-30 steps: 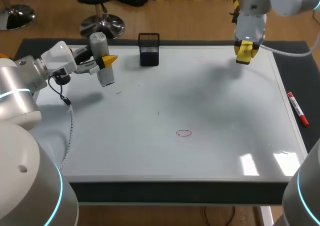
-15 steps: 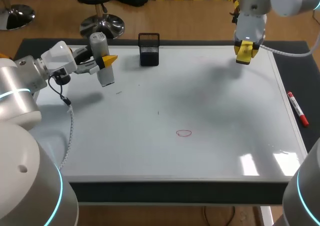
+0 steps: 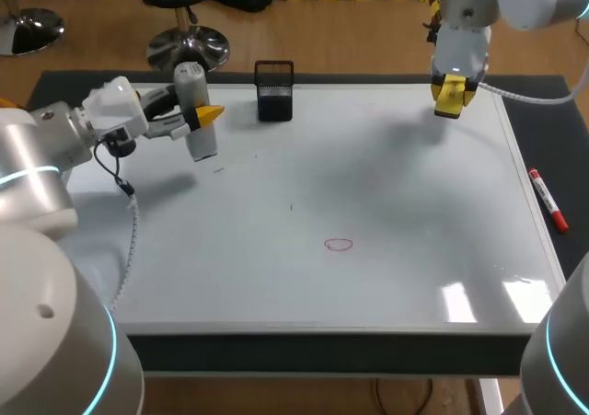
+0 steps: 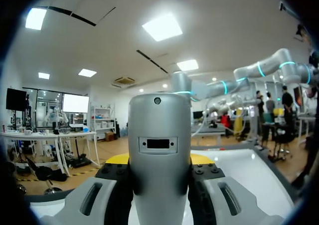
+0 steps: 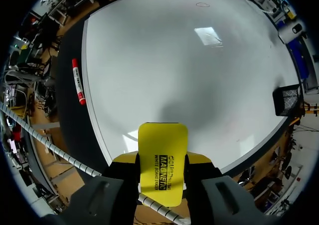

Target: Pick up the inspection probe, press it on each red-marked spot on the whiteboard one by one, put down the probe, pick up the eraser, and wipe off all the red marks.

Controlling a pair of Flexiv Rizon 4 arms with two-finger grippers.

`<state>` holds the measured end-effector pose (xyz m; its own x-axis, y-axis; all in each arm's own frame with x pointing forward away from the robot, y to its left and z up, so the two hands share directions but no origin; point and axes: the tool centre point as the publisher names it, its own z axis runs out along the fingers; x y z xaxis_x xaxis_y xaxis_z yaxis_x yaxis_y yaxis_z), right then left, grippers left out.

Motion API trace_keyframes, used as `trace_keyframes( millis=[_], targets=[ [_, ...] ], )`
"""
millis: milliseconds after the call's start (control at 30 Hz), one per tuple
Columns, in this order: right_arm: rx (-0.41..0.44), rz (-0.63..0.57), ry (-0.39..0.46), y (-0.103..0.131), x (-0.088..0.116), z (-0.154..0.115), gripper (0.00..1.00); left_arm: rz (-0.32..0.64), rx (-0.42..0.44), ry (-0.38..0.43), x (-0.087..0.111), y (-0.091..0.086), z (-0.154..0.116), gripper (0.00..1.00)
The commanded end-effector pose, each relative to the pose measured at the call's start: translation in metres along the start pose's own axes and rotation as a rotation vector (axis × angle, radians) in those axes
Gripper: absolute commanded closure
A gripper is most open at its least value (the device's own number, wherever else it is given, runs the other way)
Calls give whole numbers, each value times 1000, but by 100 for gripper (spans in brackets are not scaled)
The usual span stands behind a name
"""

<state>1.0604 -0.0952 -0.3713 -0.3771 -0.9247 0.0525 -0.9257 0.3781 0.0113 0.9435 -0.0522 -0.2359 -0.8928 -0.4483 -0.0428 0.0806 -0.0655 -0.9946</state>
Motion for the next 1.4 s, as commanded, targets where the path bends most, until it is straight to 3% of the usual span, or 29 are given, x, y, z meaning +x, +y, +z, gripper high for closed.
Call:
trace_keyframes(
  millis=[33, 367, 567, 1100, 1400],
  targets=[
    [1, -2, 4, -1, 0, -1, 100, 13, -10, 28, 18, -8, 4, 100],
    [1, -2, 4, -1, 0, -1, 100, 37, 56, 190, 92, -27, 37, 100],
    [1, -2, 4, -1, 0, -1, 100, 42, 88, 293, 135, -30, 57, 100],
    [1, -2, 4, -1, 0, -1, 100, -2, 108, 533, 230, -8, 114, 100],
    [1, -2, 4, -1, 0, -1, 100, -50, 94, 587, 267, 18, 131, 100]
  ],
)
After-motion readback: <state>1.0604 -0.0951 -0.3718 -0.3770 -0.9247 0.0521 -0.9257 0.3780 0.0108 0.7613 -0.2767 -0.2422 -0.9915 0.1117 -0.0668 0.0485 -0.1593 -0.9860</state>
